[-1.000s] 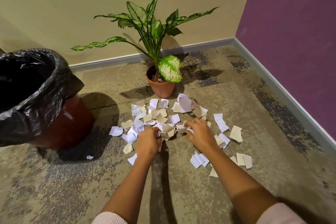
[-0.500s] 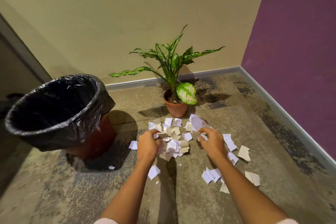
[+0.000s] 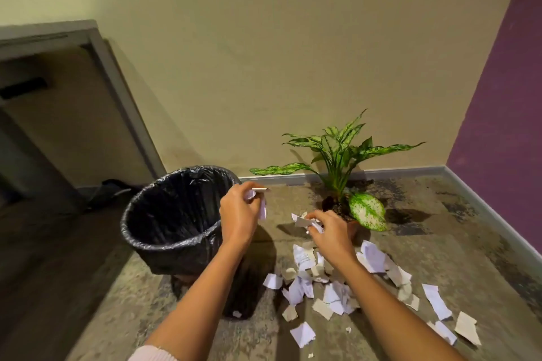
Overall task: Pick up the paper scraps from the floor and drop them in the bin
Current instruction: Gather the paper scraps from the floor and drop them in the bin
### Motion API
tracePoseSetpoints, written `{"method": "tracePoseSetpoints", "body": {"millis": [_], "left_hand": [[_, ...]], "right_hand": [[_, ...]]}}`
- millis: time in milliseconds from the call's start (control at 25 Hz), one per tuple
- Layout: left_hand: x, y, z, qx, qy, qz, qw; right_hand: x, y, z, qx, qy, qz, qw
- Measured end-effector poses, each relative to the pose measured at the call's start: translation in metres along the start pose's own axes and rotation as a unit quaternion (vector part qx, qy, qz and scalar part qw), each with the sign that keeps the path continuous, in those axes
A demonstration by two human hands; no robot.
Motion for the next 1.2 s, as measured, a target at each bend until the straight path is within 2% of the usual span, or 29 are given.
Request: {"method": "tracePoseSetpoints", "body": {"millis": [160,280,440,600,680,920,1120,1200], "left_hand": [[-0.032,-0.058,0.035,0.049,-0.024,0.026,0.998],[-0.067,-0.084,0.051,0.053,-0.07,0.053,0.995],[-0.113,-0.1,0.061,0.035,-0.156,0.111,0.981],[-0.144,-0.092,0.057,-0.058,-0.197,0.133,0.97],[-0.154,-0.093,0.053,-0.068,-0.22,0.139,0.963],[-0.157,-0.112,0.052,-0.013,-0.214,0.156,0.964],[-0.158,-0.12,0.053,-0.01,-0.206,0.161,0.965],[-0.158,-0.121,0.051,-0.006,-0.202,0.166,0.965]], "right_hand": [[-0.057,0.014,0.037,0.011,-0.041,0.003,0.999],[-0.092,0.023,0.062,0.02,-0.061,0.02,0.998],[-0.129,0.04,0.083,0.018,-0.098,0.044,0.994],[-0.163,0.064,0.09,-0.007,-0.134,0.048,0.99],[-0.183,0.077,0.092,-0.024,-0.16,0.022,0.987],[-0.224,0.121,0.093,-0.082,-0.193,-0.012,0.978],[-0.226,0.16,0.097,-0.203,-0.141,-0.056,0.967],[-0.225,0.163,0.097,-0.209,-0.142,-0.061,0.966]]}}
Point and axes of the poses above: each hand's wrist, its own z-axis towards the middle knuckle, its own y-axis out of the palm, x = y × z, the point moved 9 cm from there along z, towards the middle knuckle, and after that the axes turned 7 degrees about -x, right-handed, at the moved point
